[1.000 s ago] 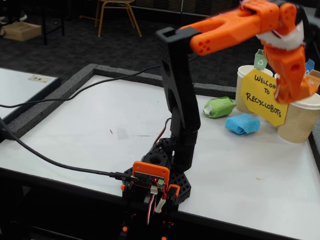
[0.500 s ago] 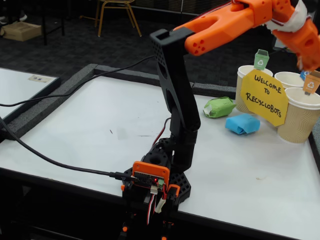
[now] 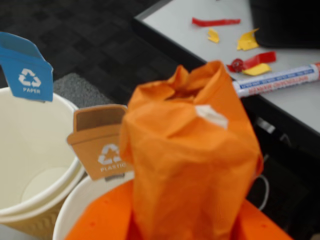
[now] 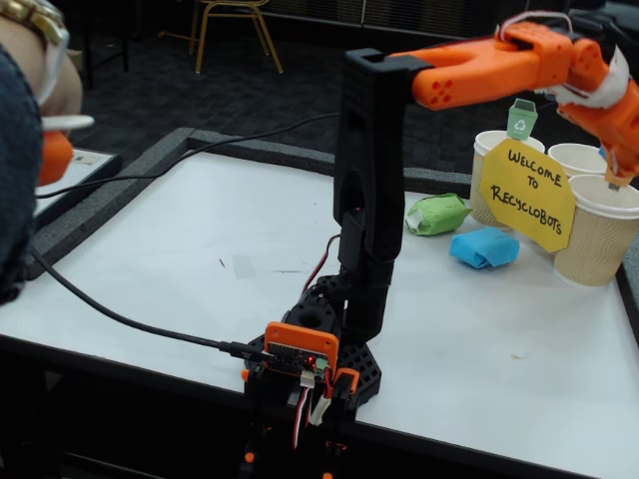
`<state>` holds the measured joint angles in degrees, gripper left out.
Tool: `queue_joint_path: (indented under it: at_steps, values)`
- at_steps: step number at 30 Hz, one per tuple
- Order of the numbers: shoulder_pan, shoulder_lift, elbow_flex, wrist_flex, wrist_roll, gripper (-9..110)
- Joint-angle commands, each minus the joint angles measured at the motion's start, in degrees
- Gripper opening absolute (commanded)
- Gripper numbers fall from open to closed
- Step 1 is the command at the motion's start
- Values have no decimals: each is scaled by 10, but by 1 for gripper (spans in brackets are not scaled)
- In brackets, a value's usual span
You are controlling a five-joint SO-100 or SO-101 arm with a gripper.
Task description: Sort rubbish by color.
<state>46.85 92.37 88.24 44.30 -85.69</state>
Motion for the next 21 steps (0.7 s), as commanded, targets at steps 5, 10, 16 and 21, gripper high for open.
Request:
queue_joint_path:
  at_steps: [5,10,16,21]
  values:
    - [-13,11,-48,-39,-15,15]
    - [-13,11,-45,-38,-15,19]
    - [-13,15,-43,-35,-15,24]
    - [-13,35,-47,-16,-15,21]
